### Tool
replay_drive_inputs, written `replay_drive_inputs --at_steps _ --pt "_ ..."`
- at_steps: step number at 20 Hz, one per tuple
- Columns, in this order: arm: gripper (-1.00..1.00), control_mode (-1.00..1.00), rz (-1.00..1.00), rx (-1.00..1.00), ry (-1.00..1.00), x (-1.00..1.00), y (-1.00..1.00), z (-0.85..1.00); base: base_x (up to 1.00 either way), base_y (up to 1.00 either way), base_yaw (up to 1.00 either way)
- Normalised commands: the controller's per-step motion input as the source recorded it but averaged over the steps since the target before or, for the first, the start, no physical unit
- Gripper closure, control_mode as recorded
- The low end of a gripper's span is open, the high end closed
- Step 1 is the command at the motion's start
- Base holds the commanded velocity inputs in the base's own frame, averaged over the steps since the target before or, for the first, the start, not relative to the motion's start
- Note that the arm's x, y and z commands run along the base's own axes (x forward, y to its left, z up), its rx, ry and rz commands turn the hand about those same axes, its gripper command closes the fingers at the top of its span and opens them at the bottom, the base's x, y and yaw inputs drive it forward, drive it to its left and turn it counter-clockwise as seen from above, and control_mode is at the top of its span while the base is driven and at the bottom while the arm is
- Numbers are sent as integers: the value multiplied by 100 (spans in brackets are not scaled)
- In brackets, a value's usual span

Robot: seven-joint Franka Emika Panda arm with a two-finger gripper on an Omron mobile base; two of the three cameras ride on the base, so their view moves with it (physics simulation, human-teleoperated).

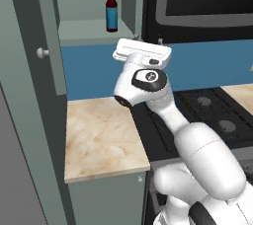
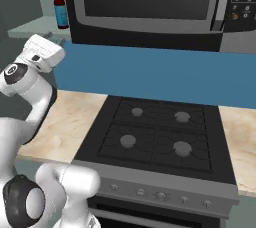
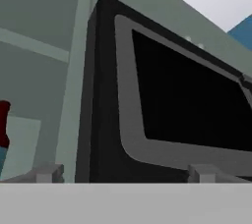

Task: Pick the beer from the counter and place it in the open cabinet.

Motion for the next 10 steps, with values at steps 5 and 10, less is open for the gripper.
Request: replay_drive_inputs --at_steps 5,10 --pt "-100 -100 0 1 -30 -100 -100 -100 0 0 0" --pt "-100 -100 -4 5 -37 -100 -82 -80 0 0 0"
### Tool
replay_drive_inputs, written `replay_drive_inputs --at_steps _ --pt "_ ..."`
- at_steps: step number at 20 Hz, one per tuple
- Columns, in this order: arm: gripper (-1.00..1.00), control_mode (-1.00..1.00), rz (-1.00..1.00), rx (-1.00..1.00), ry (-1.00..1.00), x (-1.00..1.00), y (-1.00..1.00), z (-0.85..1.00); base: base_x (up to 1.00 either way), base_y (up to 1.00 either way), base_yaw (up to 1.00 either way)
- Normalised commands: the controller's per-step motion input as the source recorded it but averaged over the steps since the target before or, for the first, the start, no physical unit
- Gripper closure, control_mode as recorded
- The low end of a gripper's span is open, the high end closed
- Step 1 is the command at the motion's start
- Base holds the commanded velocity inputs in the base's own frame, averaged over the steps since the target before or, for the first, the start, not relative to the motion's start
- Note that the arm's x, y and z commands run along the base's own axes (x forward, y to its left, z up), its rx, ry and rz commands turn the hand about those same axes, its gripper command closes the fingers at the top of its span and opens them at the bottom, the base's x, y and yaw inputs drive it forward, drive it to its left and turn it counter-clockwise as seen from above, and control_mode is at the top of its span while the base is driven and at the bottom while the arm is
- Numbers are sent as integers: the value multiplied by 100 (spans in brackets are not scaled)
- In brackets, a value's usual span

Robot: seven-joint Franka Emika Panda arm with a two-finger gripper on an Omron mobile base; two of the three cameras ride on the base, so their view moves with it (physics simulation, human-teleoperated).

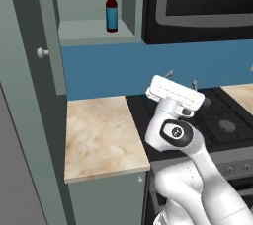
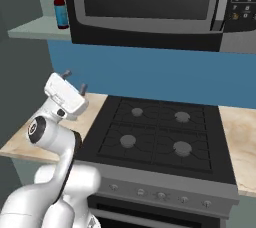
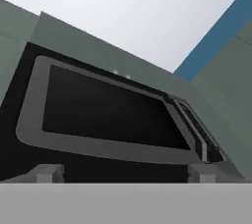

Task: Pick the beer from the counter and place it in the open cabinet.

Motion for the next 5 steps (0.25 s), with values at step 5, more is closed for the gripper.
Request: replay_drive_inputs --at_steps 5 --pt "-100 -100 0 0 0 0 0 0 0 0 0"
